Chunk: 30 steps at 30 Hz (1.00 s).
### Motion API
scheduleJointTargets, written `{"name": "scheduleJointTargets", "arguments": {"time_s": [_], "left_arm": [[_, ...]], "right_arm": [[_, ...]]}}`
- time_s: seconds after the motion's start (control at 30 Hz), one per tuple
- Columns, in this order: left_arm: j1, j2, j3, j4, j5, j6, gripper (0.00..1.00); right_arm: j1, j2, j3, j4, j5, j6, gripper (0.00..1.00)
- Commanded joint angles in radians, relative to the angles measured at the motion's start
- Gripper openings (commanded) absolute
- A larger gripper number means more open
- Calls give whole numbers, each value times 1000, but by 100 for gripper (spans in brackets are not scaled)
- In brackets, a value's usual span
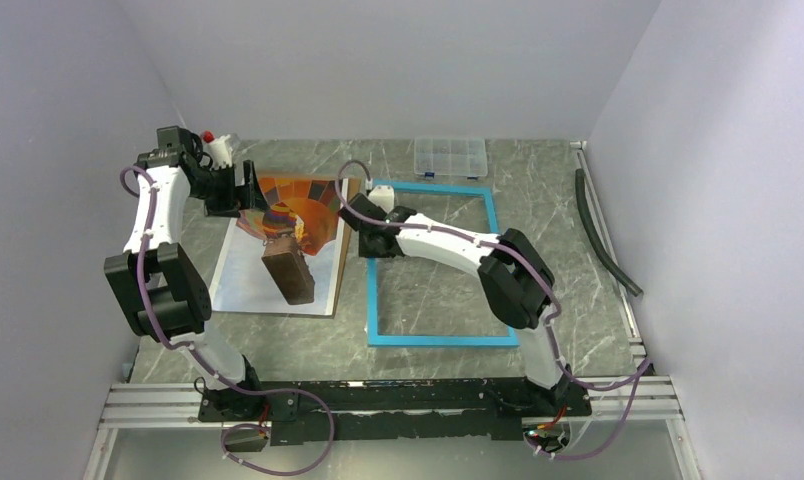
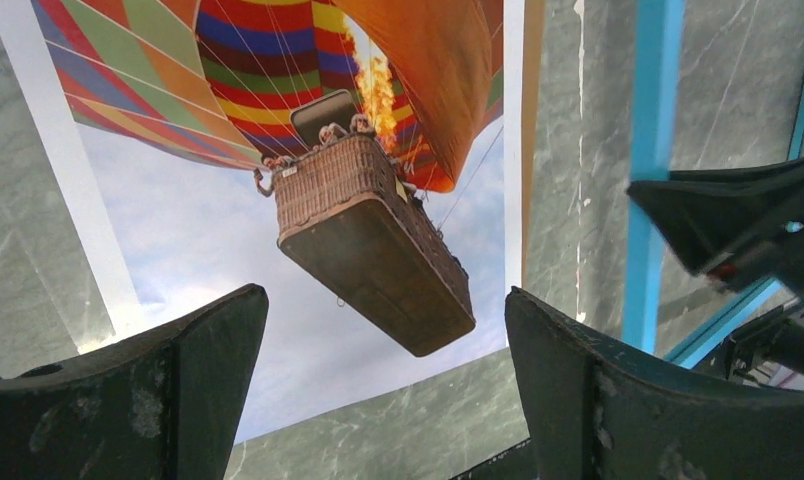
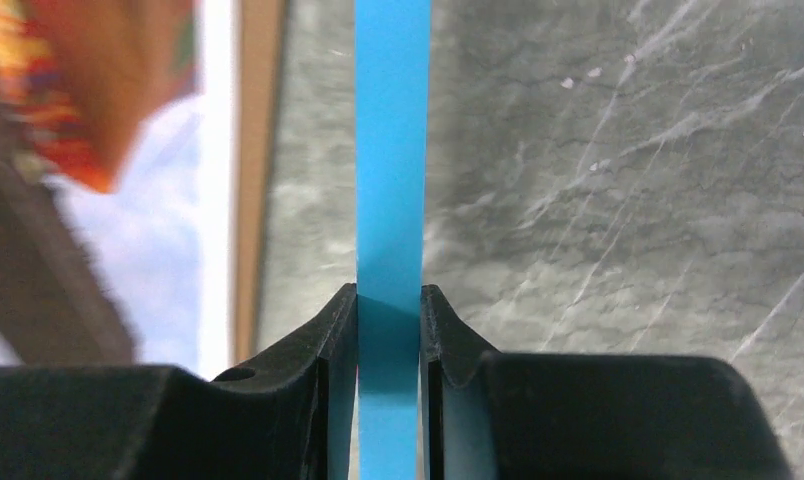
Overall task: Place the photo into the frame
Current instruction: Turn over the photo frame at the center of the board.
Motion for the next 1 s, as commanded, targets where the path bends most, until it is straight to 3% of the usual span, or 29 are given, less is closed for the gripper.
{"name": "scheduleJointTargets", "arguments": {"time_s": [0.0, 0.37, 0.73, 0.97], "left_arm": [[-11, -37, -3, -52, 39, 62, 94], [-74, -94, 30, -120, 122, 65, 94], [-186, -166, 122, -162, 133, 10, 94], [-223, -162, 225, -211, 188, -24, 94]], "right_arm": [[9, -149, 154, -70, -21, 110, 5], [-20, -164, 412, -54, -302, 214, 5], [-110, -257, 321, 136, -617, 412, 6], [-168, -378, 45, 509, -771, 605, 8]]}}
